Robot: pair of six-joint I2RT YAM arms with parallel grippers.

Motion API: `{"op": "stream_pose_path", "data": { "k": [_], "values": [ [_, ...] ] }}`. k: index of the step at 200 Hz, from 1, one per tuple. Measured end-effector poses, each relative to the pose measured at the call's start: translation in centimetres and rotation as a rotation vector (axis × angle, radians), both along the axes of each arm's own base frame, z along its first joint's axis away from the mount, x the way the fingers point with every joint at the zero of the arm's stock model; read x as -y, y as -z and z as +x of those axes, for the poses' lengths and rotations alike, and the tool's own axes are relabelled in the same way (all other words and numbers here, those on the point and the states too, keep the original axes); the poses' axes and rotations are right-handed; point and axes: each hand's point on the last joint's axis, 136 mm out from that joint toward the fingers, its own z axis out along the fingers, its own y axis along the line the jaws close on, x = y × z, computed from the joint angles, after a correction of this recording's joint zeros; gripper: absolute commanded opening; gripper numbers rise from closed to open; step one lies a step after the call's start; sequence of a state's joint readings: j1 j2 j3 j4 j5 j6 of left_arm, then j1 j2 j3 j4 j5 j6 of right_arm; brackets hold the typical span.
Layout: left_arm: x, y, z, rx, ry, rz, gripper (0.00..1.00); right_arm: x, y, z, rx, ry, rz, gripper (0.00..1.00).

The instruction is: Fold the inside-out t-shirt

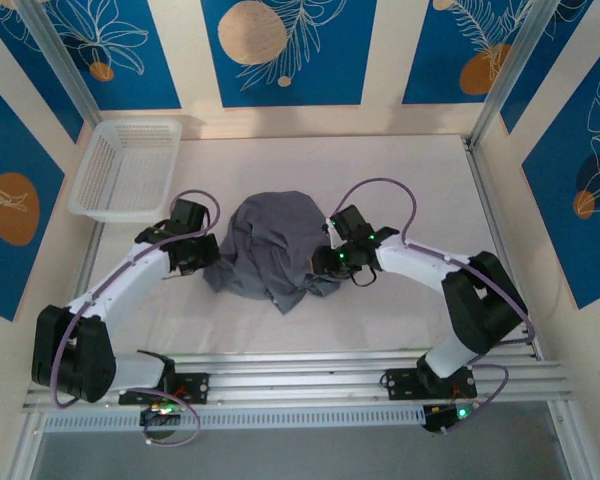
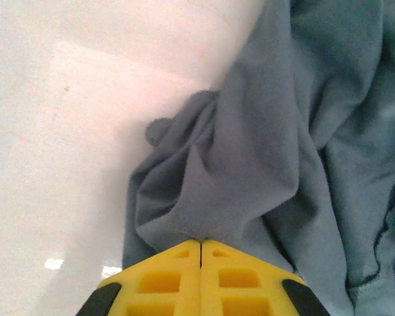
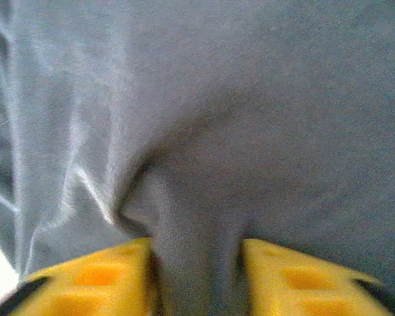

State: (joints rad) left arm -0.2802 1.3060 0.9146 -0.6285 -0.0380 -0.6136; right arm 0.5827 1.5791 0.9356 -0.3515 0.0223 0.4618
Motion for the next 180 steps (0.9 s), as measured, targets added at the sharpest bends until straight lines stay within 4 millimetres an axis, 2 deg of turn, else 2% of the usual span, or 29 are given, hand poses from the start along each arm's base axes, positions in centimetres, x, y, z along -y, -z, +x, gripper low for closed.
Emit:
{"op": "stream_pose_path", "data": {
  "k": [13, 28, 42, 43, 56, 66, 77, 94, 128, 142, 149, 162, 180],
  "values": [
    [-1.8, -0.6, 0.5, 0.011, -0.050, -0.005, 0.00, 0.3, -0.9, 0.7, 0.022, 0.021, 0.001, 0.00],
    [-4.8, -1.7, 0.9, 0.039, -0.139, -0.019, 0.00, 1.5, -3.8, 1.8, 0.091, 0.074, 0.038, 0.00],
    [-7.5, -3.0, 0.9, 0.071, -0.215, -0.027, 0.00, 4.0, -8.3, 3.2, 0.199, 0.170, 0.108, 0.00],
    [-7.7, -3.1, 0.9, 0.075, -0.219, -0.027, 0.00, 4.5, -9.1, 3.5, 0.219, 0.191, 0.120, 0.00],
    [-9.5, -4.4, 1.2, 0.109, -0.268, -0.031, 0.00, 7.4, -13.8, 4.3, 0.346, 0.290, 0.193, 0.00],
    [-9.8, -5.2, 1.5, 0.130, -0.276, -0.041, 0.00, 9.6, -17.2, 4.4, 0.442, 0.358, 0.237, 0.00],
    [-9.5, -5.7, 1.9, 0.144, -0.264, -0.060, 0.00, 10.5, -19.6, 4.1, 0.508, 0.387, 0.275, 0.00],
    [-8.8, -5.9, 2.1, 0.150, -0.240, -0.101, 0.00, 10.4, -21.2, 3.3, 0.536, 0.389, 0.321, 0.00],
    [-8.1, -7.0, 1.9, 0.171, -0.215, -0.130, 0.00, 10.3, -21.3, 2.9, 0.507, 0.394, 0.330, 0.00],
    [-8.1, -9.4, 1.8, 0.213, -0.201, -0.123, 0.00, 10.5, -23.0, 2.7, 0.534, 0.384, 0.332, 0.00],
    [-8.1, -11.3, 1.8, 0.251, -0.191, -0.119, 0.00, 10.6, -24.8, 2.5, 0.569, 0.374, 0.338, 0.00],
    [-8.2, -15.9, 1.8, 0.358, -0.170, -0.110, 0.00, 10.8, -29.1, 2.0, 0.671, 0.352, 0.368, 0.00],
    [-8.1, -23.9, 1.0, 0.560, -0.142, -0.100, 0.00, 11.3, -35.8, 0.4, 0.844, 0.322, 0.425, 0.00]
  ]
}}
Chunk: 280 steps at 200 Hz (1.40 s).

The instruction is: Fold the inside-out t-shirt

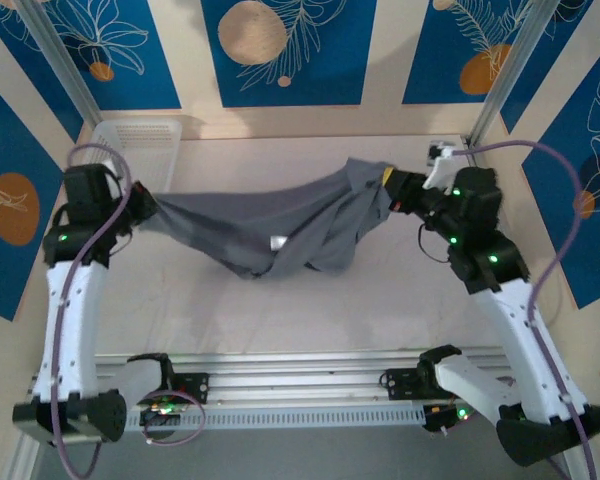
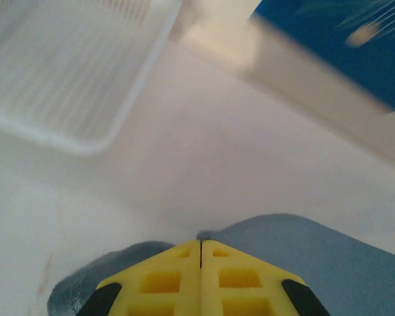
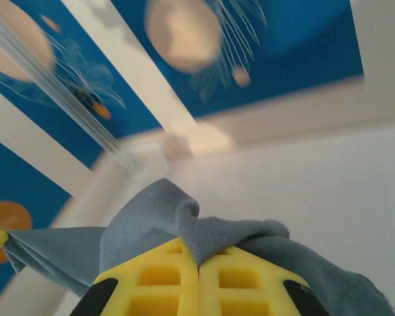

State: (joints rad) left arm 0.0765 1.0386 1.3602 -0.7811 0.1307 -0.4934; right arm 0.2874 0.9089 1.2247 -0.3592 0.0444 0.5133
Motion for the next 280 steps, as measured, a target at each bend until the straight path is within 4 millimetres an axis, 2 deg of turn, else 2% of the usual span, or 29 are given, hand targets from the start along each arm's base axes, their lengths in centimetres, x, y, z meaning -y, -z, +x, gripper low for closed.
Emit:
{"op": "stream_pose_path", "data": {
  "k": [19, 29, 42, 60, 76, 87, 96, 103, 118, 130, 137, 150, 159, 165, 175, 190, 209, 223, 233, 244, 261, 280],
  "values": [
    [0.3, -7.4, -2.1, 0.199, 0.011, 0.015, 0.00, 0.5, -6.4, -2.8, 0.189, -0.019, 0.025, 0.00],
    [0.6, -10.7, -3.2, 0.289, 0.022, 0.019, 0.00, 0.7, -8.9, -4.1, 0.264, -0.029, 0.032, 0.00],
    [0.9, -13.9, -4.5, 0.383, 0.034, 0.024, 0.00, 0.9, -11.2, -5.5, 0.338, -0.039, 0.037, 0.00],
    [1.0, -16.3, -5.2, 0.451, 0.035, 0.030, 0.00, 1.2, -12.8, -6.5, 0.386, -0.038, 0.036, 0.00],
    [0.9, -16.1, -3.9, 0.438, 0.034, 0.029, 0.00, 1.5, -12.3, -5.8, 0.352, -0.013, 0.020, 0.00],
    [0.7, -14.9, -1.8, 0.397, 0.034, 0.025, 0.00, 1.7, -11.3, -4.6, 0.294, 0.011, 0.003, 0.00],
    [0.5, -13.2, 0.8, 0.346, 0.034, 0.020, 0.00, 1.9, -9.9, -3.0, 0.230, 0.034, -0.015, 0.00],
    [0.4, -11.7, 2.7, 0.306, 0.034, 0.016, 0.00, 2.0, -8.4, -1.5, 0.168, 0.052, -0.031, 0.00],
    [0.4, -6.9, 7.8, 0.193, 0.043, 0.005, 0.00, 2.6, -3.5, 2.1, 0.004, 0.086, -0.054, 0.00],
    [0.5, -2.3, 11.7, 0.099, 0.051, 0.000, 0.00, 3.1, 1.7, 4.8, -0.146, 0.105, -0.055, 0.00],
    [0.8, 1.2, 13.9, 0.033, 0.064, 0.003, 0.01, 3.5, 5.7, 6.3, -0.253, 0.114, -0.047, 0.00],
    [1.8, 6.8, 16.9, -0.074, 0.096, 0.011, 0.23, 4.1, 13.1, 7.9, -0.457, 0.128, -0.028, 0.00],
    [2.7, 10.2, 18.3, -0.133, 0.131, 0.027, 0.32, 4.3, 18.1, 8.3, -0.592, 0.135, -0.014, 0.00],
    [3.3, 11.9, 18.9, -0.162, 0.148, 0.026, 0.37, 4.5, 20.8, 8.2, -0.670, 0.141, -0.006, 0.00],
    [4.1, 14.0, 19.4, -0.203, 0.168, 0.014, 0.43, 4.4, 24.1, 8.0, -0.768, 0.142, 0.009, 0.00],
    [5.0, 14.6, 19.1, -0.217, 0.193, 0.003, 0.48, 4.2, 27.3, 7.4, -0.871, 0.139, 0.034, 0.00],
    [6.2, 12.9, 17.3, -0.179, 0.222, -0.009, 0.49, 3.7, 28.5, 7.1, -0.909, 0.119, 0.066, 0.00],
    [6.9, 11.4, 14.4, -0.163, 0.226, -0.022, 0.49, 3.5, 28.9, 6.9, -0.914, 0.110, 0.085, 0.00],
    [8.0, 10.5, 11.7, -0.155, 0.233, -0.042, 0.47, 3.4, 29.1, 6.8, -0.915, 0.108, 0.093, 0.00],
    [9.5, 10.4, 8.8, -0.156, 0.252, -0.059, 0.45, 3.3, 29.3, 6.6, -0.917, 0.106, 0.099, 0.00],
    [12.7, 12.6, 3.9, -0.224, 0.306, -0.111, 0.39, 3.2, 29.5, 6.3, -0.921, 0.104, 0.109, 0.00],
    [15.5, 18.1, -1.2, -0.398, 0.353, -0.158, 0.35, 3.1, 29.2, 6.4, -0.911, 0.099, 0.115, 0.00]
  ]
}}
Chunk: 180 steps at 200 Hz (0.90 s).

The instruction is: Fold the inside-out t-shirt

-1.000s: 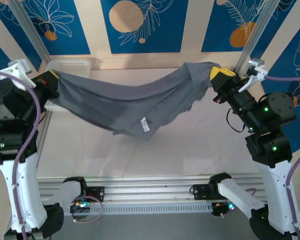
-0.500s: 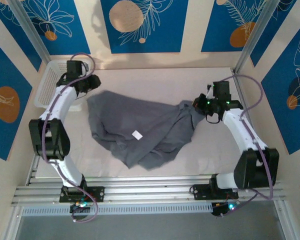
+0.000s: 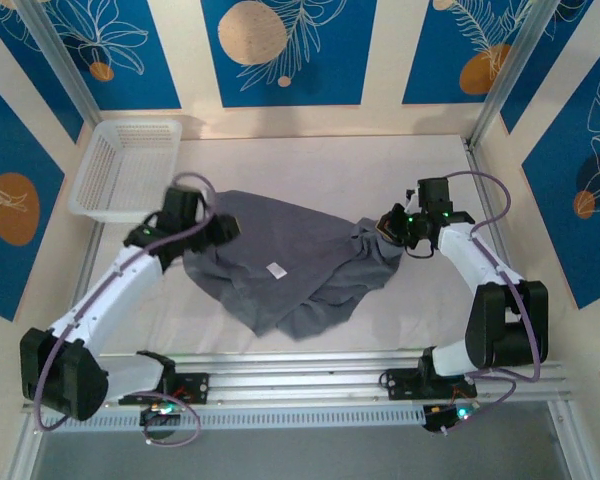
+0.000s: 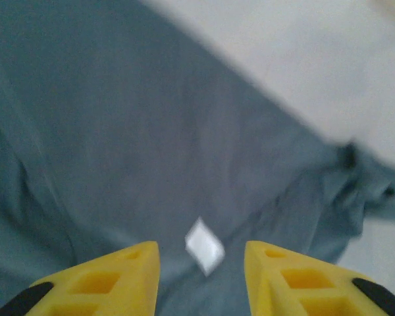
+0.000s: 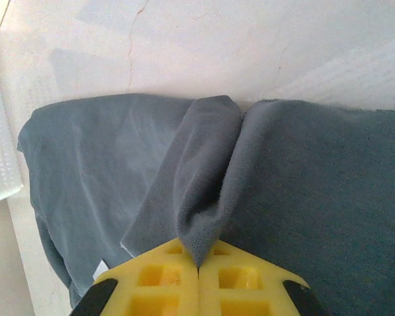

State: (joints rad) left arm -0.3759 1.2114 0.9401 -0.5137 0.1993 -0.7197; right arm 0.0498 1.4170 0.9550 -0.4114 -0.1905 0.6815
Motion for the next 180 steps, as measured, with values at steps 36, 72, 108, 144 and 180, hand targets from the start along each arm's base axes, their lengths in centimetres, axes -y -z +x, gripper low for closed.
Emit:
{"op": "stream_pose_path", "data": {
  "k": [36, 72, 108, 144, 180],
  "values": [
    [0.7, 8.5, -7.3, -0.285, -0.020, 0.039, 0.37, -0.1, -0.2, 0.1, 0.005, -0.002, 0.009, 0.00],
    [1.0, 10.2, -7.7, -0.340, -0.062, 0.036, 0.43, -0.3, -0.1, 0.1, 0.007, -0.006, 0.021, 0.00],
    [1.5, 11.4, -6.8, -0.345, -0.074, 0.042, 0.35, -0.4, 0.2, -0.3, -0.002, -0.006, 0.025, 0.00],
    [1.9, 11.5, -6.1, -0.339, -0.077, 0.037, 0.09, -0.3, -0.5, -0.4, 0.017, -0.006, 0.025, 0.00],
    [2.1, 8.9, -4.8, -0.279, -0.081, 0.030, 0.00, -0.3, -1.0, -0.6, 0.018, -0.006, 0.026, 0.00]
  ]
}}
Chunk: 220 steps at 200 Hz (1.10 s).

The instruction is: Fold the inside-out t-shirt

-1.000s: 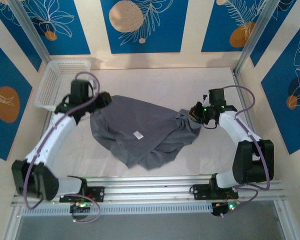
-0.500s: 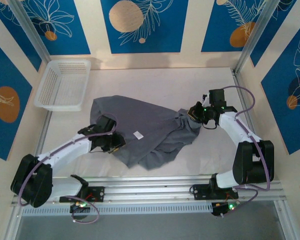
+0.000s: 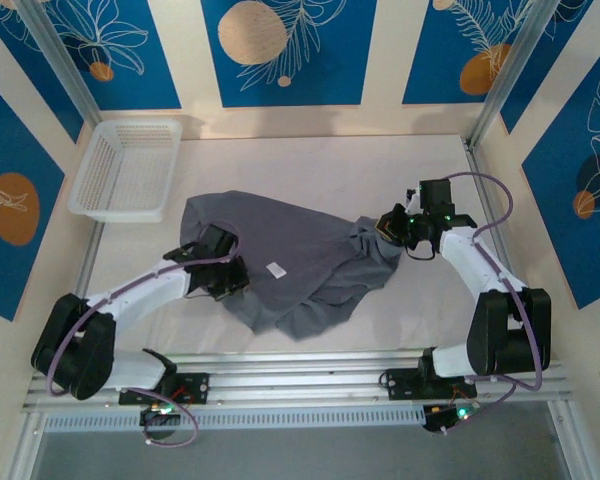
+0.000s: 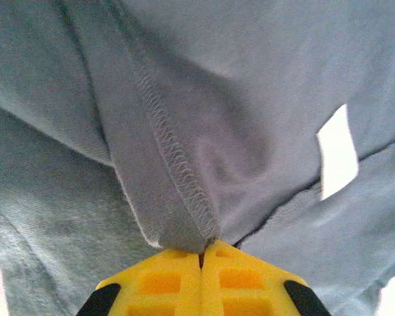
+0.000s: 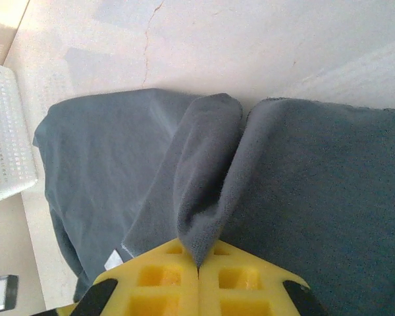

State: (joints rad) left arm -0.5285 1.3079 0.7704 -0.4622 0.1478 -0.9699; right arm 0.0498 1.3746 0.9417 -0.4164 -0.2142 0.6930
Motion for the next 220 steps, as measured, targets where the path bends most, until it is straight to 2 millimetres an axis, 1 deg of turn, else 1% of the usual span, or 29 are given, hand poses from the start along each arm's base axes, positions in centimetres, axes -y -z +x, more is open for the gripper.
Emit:
{"op": "stream_pose_path", "data": {
  "k": [11, 24, 36, 40, 46, 49, 51, 54, 62, 70, 71, 72, 73, 77, 84, 93, 94, 95, 98, 100, 108, 118, 137, 157, 172, 184, 198, 211, 220],
  "values": [
    [0.2, -1.8, 0.6, 0.035, 0.002, -0.007, 0.00, 0.0, -0.6, 0.0, 0.004, 0.004, 0.003, 0.00],
    [0.4, -5.0, 1.8, 0.097, 0.009, -0.019, 0.00, 0.1, -2.2, 0.2, 0.029, 0.013, 0.008, 0.00],
    [0.8, -9.3, 3.4, 0.186, 0.020, -0.031, 0.00, 0.5, -4.7, 0.7, 0.080, 0.030, 0.007, 0.00],
    [1.0, -11.3, 4.1, 0.227, 0.023, -0.041, 0.00, 0.7, -5.8, 0.9, 0.103, 0.038, 0.008, 0.00],
    [1.3, -13.9, 4.8, 0.281, 0.030, -0.053, 0.00, 1.2, -7.9, 1.4, 0.152, 0.055, 0.001, 0.00],
    [1.5, -16.2, 5.4, 0.334, 0.039, -0.067, 0.00, 1.6, -9.6, 1.8, 0.191, 0.070, -0.004, 0.00],
    [1.5, -16.2, 5.4, 0.334, 0.039, -0.067, 0.00, 1.6, -9.6, 1.8, 0.191, 0.070, -0.004, 0.00],
    [1.8, -18.7, 6.0, 0.388, 0.040, -0.090, 0.00, 1.9, -11.2, 2.1, 0.231, 0.081, -0.006, 0.00],
    [2.2, -23.2, 6.7, 0.489, 0.053, -0.129, 0.00, 2.8, -14.8, 2.6, 0.319, 0.112, -0.018, 0.00],
    [2.6, -27.5, 7.0, 0.589, 0.064, -0.176, 0.00, 3.9, -19.0, 2.9, 0.425, 0.150, -0.032, 0.00],
    [2.7, -28.5, 7.1, 0.614, 0.068, -0.188, 0.00, 4.1, -19.9, 2.9, 0.447, 0.156, -0.035, 0.00],
    [2.7, -28.5, 7.1, 0.614, 0.068, -0.188, 0.00, 4.1, -19.9, 2.9, 0.447, 0.156, -0.035, 0.00],
    [2.8, -29.7, 7.0, 0.638, 0.073, -0.203, 0.00, 4.4, -20.9, 2.9, 0.473, 0.169, -0.039, 0.00],
    [2.9, -31.2, 7.0, 0.671, 0.077, -0.222, 0.00, 4.7, -22.2, 2.8, 0.505, 0.181, -0.044, 0.00],
    [3.4, -34.8, 6.5, 0.752, 0.102, -0.278, 0.00, 5.8, -26.2, 2.4, 0.607, 0.222, -0.060, 0.00],
    [3.9, -37.6, 5.9, 0.818, 0.128, -0.325, 0.00, 7.0, -30.4, 1.6, 0.717, 0.270, -0.081, 0.00],
    [4.0, -38.2, 5.8, 0.831, 0.133, -0.333, 0.00, 7.0, -30.4, 1.6, 0.717, 0.270, -0.081, 0.00],
    [4.2, -38.7, 5.7, 0.843, 0.138, -0.341, 0.00, 7.3, -31.4, 1.4, 0.743, 0.280, -0.086, 0.00],
    [4.3, -39.2, 5.5, 0.854, 0.147, -0.351, 0.00, 7.5, -32.2, 1.2, 0.765, 0.290, -0.089, 0.00],
    [4.7, -39.9, 5.1, 0.870, 0.160, -0.363, 0.00, 7.8, -33.6, 0.7, 0.804, 0.304, -0.096, 0.00],
    [5.8, -42.1, 4.0, 0.919, 0.205, -0.410, 0.00, 8.6, -36.5, -0.3, 0.884, 0.339, -0.112, 0.00],
    [7.0, -43.5, 3.0, 0.947, 0.253, -0.448, 0.00, 9.5, -39.9, -1.8, 0.978, 0.386, -0.129, 0.00],
    [10.0, -45.0, 1.0, 0.959, 0.355, -0.505, 0.00, 11.3, -44.5, -3.9, 1.083, 0.462, -0.159, 0.00],
    [12.7, -44.8, -0.2, 0.941, 0.430, -0.528, 0.00, 12.3, -48.7, -4.8, 1.153, 0.499, -0.178, 0.00],
    [13.2, -44.0, -0.6, 0.923, 0.454, -0.512, 0.00, 12.2, -51.3, -4.4, 1.190, 0.477, -0.171, 0.00],
    [12.8, -43.7, -0.5, 0.930, 0.446, -0.478, 0.00, 11.5, -52.6, -3.5, 1.201, 0.431, -0.156, 0.00],
    [10.9, -43.2, -0.2, 0.947, 0.385, -0.406, 0.00, 10.0, -54.0, -1.7, 1.219, 0.338, -0.141, 0.00],
    [7.6, -42.0, -0.4, 0.942, 0.290, -0.304, 0.00, 7.7, -54.3, 0.5, 1.238, 0.221, -0.120, 0.00],
    [5.5, -41.2, -0.6, 0.934, 0.229, -0.243, 0.00, 5.5, -53.5, 2.5, 1.242, 0.118, -0.094, 0.00]
  ]
}}
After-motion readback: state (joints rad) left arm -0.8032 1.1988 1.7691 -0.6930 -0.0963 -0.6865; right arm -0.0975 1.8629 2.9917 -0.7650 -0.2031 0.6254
